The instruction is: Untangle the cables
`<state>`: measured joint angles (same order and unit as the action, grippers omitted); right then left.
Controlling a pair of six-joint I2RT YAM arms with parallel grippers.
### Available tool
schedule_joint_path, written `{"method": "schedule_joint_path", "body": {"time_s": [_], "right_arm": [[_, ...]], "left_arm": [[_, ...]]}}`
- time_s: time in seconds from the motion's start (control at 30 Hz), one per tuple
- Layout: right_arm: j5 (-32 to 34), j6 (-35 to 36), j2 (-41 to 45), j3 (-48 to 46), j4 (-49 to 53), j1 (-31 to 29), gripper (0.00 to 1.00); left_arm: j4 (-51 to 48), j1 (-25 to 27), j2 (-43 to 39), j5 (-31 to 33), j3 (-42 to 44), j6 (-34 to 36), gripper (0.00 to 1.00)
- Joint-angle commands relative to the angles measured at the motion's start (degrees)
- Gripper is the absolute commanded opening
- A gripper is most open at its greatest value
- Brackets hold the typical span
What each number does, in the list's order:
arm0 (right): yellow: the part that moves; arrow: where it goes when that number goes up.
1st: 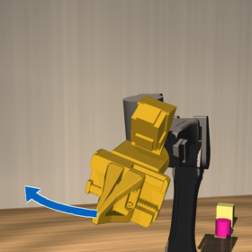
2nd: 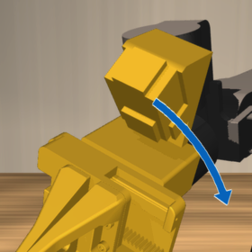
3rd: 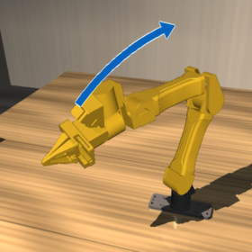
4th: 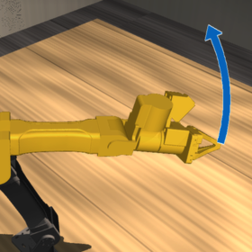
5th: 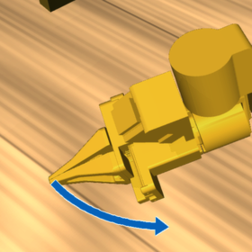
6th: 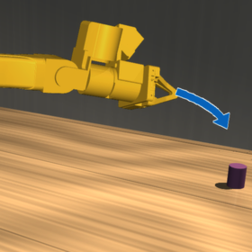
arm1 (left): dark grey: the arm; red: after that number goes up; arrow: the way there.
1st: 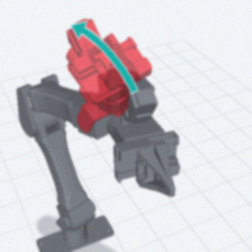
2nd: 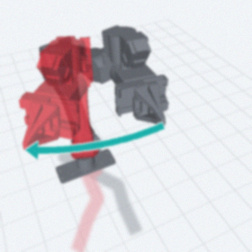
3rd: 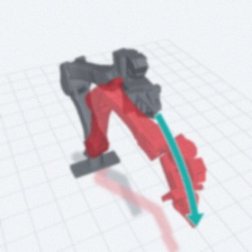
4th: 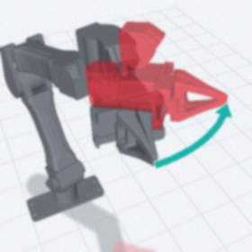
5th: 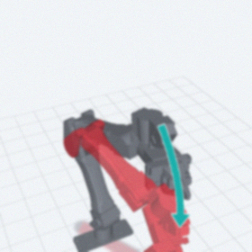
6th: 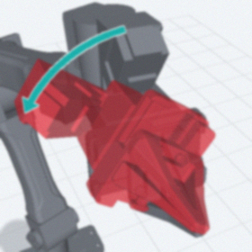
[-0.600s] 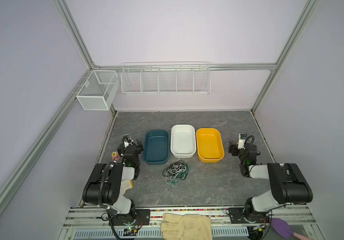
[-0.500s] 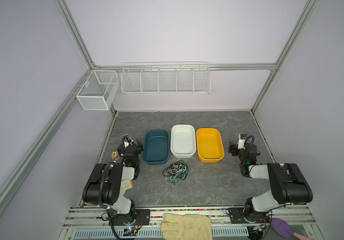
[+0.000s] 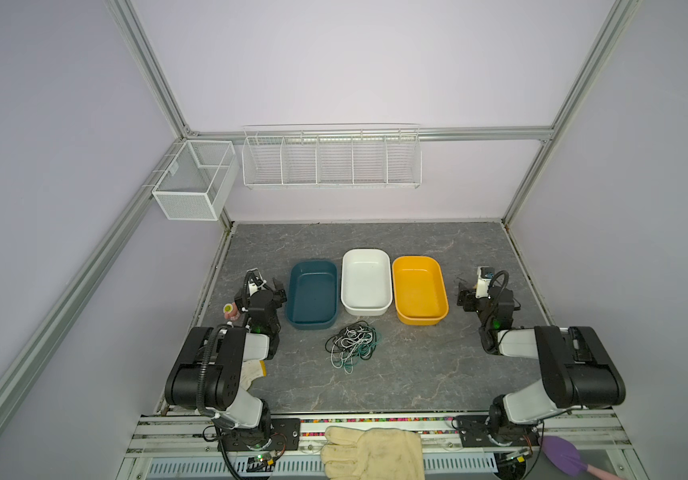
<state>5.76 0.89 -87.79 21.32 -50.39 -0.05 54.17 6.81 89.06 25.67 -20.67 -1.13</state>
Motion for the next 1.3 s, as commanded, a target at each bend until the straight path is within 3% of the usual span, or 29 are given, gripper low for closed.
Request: {"method": "schedule_joint_path", "body": {"time_s": [0.0,0.97,1.1,1.27], "right_arm": [[-0.1,0.9,-0.2,0.8,0.2,0.1,0.88],[1.4,0.6,0.7,0.5,-0.6,-0.1,0.88],[7.2,-1.4,13.0,5.1,17.2,-0.6,0.88],[-0.3,-5.7,30.0,4.6,22.5,-2.2,0.88]], "left_arm": [[1.4,0.1,0.5,0.3,-0.8,-0.2,0.99],[1.3,0.1,0.5,0.2,-0.8,-0.2,0.99],[1.3,0.1,0.5,0.3,-0.8,-0.3,0.99],[0.9,0.0,0.4,0.1,-0.8,-0.4,0.99]]}}
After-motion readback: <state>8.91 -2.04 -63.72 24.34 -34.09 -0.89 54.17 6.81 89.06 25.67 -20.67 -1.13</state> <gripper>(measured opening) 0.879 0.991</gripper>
